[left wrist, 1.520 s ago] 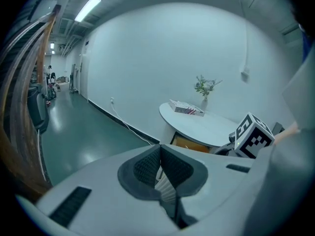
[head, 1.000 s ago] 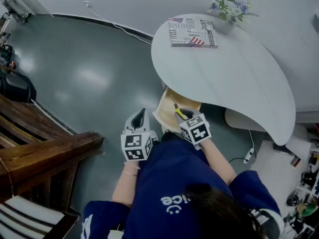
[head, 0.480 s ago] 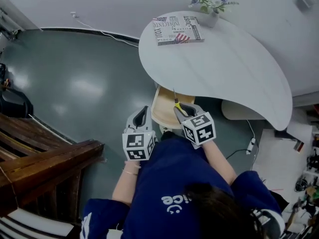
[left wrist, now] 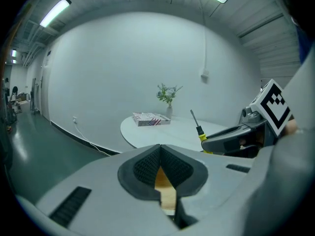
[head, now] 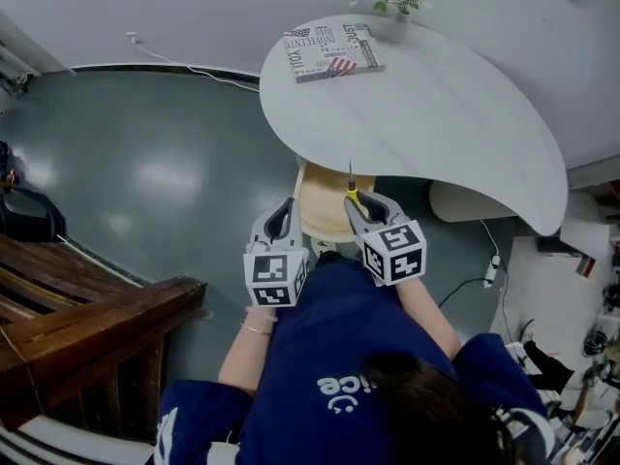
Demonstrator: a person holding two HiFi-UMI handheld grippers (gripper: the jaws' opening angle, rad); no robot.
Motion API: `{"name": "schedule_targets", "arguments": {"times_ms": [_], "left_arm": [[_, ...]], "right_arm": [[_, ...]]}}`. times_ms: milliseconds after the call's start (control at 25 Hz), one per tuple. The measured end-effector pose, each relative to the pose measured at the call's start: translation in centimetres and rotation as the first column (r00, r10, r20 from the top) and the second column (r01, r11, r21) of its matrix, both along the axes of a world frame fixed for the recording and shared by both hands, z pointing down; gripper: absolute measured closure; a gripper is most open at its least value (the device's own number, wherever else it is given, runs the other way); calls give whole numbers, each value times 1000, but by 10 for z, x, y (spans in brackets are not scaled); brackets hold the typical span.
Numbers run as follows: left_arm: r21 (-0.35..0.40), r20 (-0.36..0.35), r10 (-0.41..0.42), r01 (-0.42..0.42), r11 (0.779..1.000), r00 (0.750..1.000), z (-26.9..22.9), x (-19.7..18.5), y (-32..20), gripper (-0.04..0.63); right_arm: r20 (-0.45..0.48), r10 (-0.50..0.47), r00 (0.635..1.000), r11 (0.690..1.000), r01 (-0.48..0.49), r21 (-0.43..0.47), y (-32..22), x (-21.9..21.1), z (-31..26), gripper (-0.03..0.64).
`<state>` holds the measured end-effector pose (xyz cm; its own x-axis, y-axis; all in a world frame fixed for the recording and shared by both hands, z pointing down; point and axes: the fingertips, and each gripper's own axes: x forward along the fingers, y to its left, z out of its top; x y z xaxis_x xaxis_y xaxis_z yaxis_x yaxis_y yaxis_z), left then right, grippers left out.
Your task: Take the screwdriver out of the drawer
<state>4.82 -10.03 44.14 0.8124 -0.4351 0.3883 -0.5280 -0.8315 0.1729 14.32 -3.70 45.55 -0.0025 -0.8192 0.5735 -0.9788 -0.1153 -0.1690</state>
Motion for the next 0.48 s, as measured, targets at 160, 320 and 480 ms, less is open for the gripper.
{"name": "schedule_targets", "arguments": {"times_ms": [160,320,480], "left_arm": [[10,-9,-6,6,1000,1000,-3,-1,-2,591],[7,-18,-23,23,1000,1000,-6,-4,-6,591],[8,-23,-47,47,999,999,-5,-8,-12,591]], "right_arm": [[-11,69,998,996,-69,49,4,11,-9,534],[-17,108,994,991,-107,78,6,18,-15,534],[-28,123,992,988,-120,97,6,21,-16,534]]}}
